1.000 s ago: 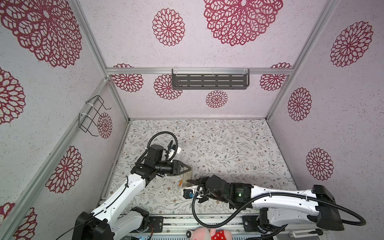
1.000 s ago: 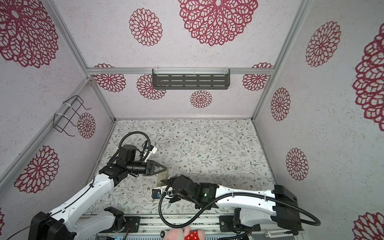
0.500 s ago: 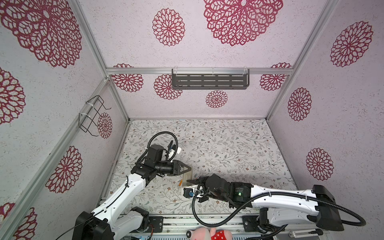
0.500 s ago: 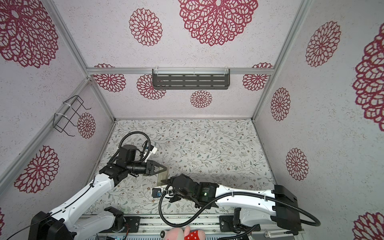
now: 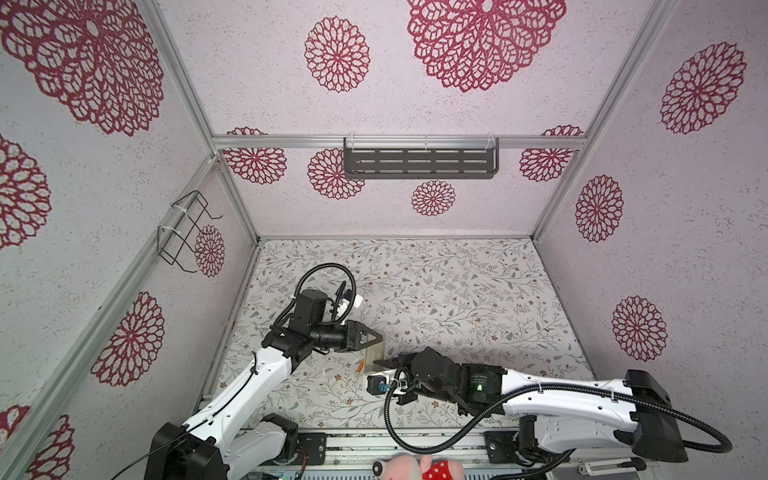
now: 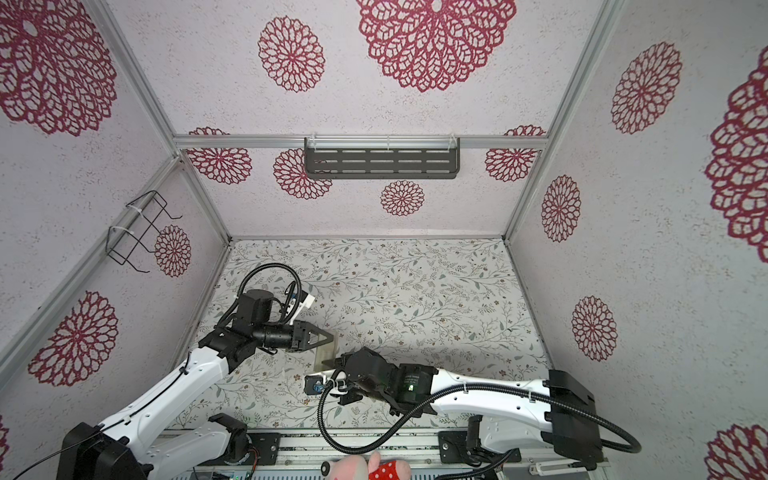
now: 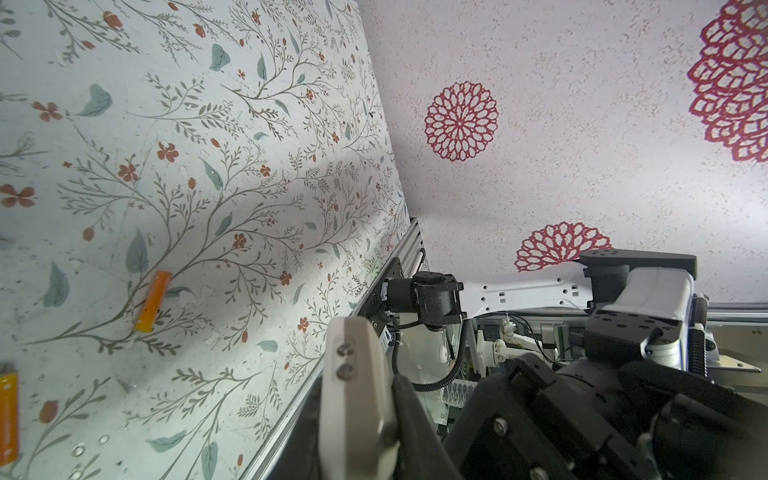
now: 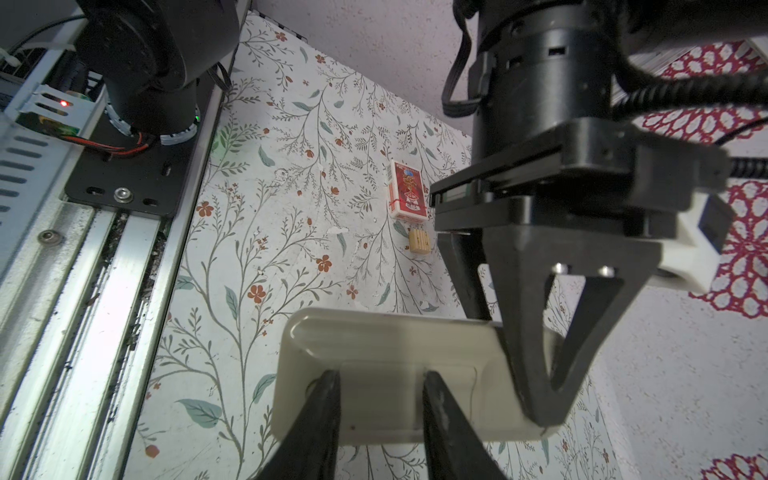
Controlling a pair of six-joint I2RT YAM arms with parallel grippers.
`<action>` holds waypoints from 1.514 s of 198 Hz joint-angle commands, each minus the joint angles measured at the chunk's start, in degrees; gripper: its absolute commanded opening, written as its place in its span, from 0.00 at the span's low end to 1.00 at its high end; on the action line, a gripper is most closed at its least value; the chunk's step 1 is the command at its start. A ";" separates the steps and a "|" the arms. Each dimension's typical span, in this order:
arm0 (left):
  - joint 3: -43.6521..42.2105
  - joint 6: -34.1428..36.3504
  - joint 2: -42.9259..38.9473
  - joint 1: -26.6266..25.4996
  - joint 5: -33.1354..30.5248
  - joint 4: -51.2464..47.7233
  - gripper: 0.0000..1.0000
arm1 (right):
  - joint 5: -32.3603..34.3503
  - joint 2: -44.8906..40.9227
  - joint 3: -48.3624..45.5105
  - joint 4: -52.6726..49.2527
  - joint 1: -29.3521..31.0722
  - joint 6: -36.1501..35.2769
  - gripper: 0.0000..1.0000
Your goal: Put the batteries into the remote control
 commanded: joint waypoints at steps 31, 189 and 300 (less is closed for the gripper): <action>-0.23 0.52 0.05 0.49 1.72 1.17 0.00 | -2.57 0.02 2.12 -1.98 -0.65 2.15 0.36; 0.02 0.50 0.19 0.49 1.72 1.11 0.00 | -6.21 0.73 3.24 -4.01 -2.23 3.16 0.39; -0.23 0.12 -0.39 0.43 2.42 1.12 0.00 | 3.16 3.16 2.94 -1.30 -2.06 0.31 0.30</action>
